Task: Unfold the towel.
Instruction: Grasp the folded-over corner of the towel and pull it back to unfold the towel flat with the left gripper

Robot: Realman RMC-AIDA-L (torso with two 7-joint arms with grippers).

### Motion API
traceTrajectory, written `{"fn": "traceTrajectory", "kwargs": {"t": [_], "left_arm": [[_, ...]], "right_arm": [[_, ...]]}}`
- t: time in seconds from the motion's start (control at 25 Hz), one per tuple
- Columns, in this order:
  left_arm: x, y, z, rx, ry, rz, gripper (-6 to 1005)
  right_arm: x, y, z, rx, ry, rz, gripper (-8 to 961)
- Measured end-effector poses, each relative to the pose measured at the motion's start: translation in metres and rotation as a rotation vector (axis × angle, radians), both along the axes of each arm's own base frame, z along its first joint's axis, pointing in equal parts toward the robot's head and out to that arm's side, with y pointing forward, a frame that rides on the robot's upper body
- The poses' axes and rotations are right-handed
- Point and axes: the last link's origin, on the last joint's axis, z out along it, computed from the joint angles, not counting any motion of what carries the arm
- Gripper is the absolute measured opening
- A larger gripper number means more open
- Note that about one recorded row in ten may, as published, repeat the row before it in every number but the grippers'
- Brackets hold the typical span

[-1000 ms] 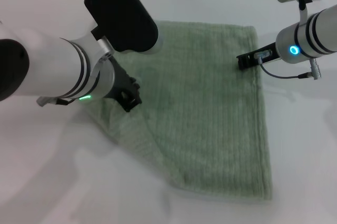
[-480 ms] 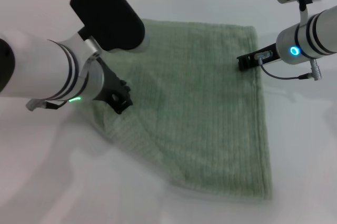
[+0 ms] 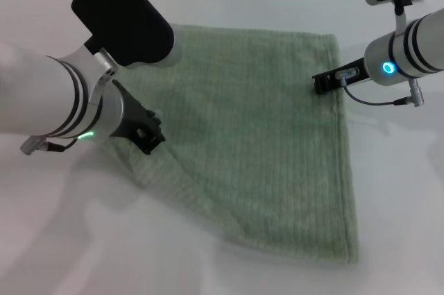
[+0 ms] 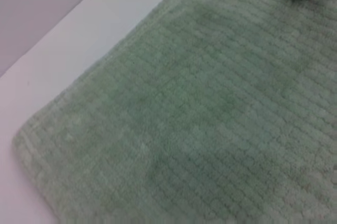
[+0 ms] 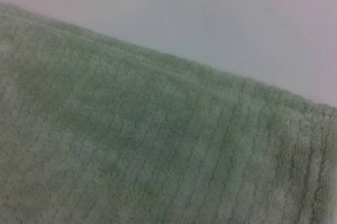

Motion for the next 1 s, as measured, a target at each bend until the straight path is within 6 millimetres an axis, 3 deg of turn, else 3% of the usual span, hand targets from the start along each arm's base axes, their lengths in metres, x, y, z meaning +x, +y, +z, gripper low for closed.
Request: {"fn": "traceTrajectory", "kwargs": {"t": [1.0], "left_arm": [[-0.018,-0.009,0.013,0.087,-0.063,0.185,102]], "right_arm": [[0.003,-0.003,0.0,-0.005,0.001,-0.01,6]]}}
